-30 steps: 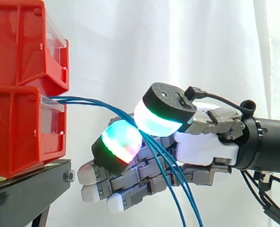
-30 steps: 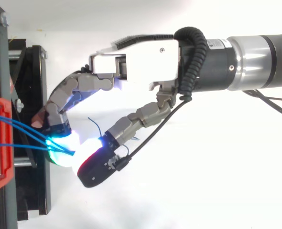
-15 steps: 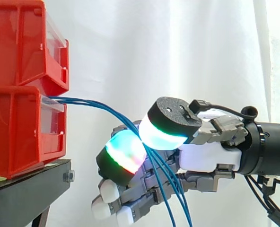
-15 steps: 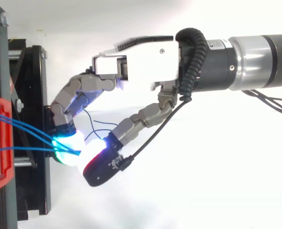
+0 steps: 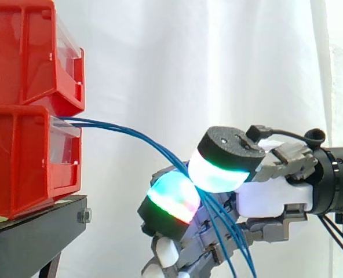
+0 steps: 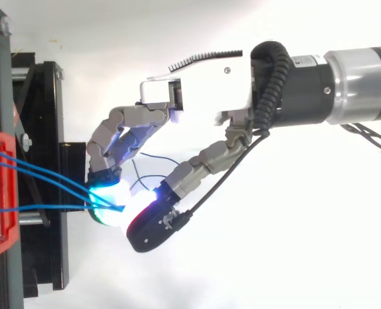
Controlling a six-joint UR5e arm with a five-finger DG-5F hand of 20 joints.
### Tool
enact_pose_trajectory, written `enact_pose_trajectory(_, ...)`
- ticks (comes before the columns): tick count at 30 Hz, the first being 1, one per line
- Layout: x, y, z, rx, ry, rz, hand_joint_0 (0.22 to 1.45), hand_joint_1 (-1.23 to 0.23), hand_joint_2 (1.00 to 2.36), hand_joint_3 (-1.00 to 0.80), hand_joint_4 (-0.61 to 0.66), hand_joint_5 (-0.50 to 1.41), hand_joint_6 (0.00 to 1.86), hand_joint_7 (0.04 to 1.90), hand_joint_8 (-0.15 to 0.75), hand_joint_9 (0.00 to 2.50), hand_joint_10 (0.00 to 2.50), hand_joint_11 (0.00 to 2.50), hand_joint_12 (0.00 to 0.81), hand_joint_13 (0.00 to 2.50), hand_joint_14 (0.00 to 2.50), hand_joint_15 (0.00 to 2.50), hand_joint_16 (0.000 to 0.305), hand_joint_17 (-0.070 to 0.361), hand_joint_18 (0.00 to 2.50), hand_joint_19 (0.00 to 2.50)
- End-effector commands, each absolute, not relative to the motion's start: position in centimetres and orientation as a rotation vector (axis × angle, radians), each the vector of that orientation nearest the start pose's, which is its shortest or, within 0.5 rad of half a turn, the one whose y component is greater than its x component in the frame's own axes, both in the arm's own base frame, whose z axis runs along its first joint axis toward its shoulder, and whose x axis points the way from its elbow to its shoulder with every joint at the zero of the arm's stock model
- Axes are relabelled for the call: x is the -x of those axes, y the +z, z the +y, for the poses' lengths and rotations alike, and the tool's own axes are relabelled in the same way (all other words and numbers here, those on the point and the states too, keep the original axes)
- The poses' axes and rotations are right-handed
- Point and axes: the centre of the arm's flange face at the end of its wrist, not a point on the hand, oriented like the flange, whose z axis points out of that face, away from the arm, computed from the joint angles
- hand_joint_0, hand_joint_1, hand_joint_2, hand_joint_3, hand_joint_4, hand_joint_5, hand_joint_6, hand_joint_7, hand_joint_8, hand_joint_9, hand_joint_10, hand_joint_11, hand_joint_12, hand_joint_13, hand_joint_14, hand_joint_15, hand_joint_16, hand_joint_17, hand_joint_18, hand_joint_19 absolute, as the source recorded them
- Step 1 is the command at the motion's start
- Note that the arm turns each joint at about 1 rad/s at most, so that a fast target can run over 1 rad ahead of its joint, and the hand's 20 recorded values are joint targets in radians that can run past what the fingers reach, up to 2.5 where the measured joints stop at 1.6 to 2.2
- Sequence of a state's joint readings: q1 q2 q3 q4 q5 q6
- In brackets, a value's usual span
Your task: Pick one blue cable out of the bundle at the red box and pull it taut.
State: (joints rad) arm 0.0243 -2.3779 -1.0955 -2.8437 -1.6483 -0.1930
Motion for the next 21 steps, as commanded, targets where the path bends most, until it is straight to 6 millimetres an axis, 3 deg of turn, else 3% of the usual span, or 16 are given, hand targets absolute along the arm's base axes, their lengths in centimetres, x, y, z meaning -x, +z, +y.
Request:
enact_pose_trajectory(1, -77.3, 23.2, -10.5, -1.041, 1.125, 1.401, 0.66, -0.84, 1.01, -0.32, 0.14, -0.11, 0.89, 0.9, 0.441, 1.01, 0.01, 0.81, 0.409, 0.66, 0.01, 0.22, 0.054, 0.122, 0.63, 0.28)
enact_pose_trajectory(11, -76.8, 25.1, -10.7, -1.045, 1.125, 1.396, 0.67, -0.84, 1.01, -0.33, 0.13, -0.12, 0.9, 0.89, 0.429, 1.12, 0.0, 1.14, 0.416, 0.76, 0.01, 0.32, 0.054, 0.121, 0.64, 0.3)
enact_pose_trajectory(14, -76.4, 26.3, -10.7, -1.051, 1.119, 1.396, 0.67, -0.84, 1.01, -0.34, 0.13, -0.12, 0.9, 0.87, 0.429, 1.13, 0.0, 1.16, 0.416, 0.77, 0.01, 0.33, 0.054, 0.121, 0.65, 0.3)
enact_pose_trajectory(21, -76.1, 26.5, -10.6, -1.084, 1.099, 1.427, 0.68, -0.85, 1.01, -0.35, 0.11, -0.12, 0.89, 0.87, 0.424, 1.12, 0.0, 1.15, 0.416, 0.77, 0.01, 0.33, 0.054, 0.121, 0.65, 0.3)
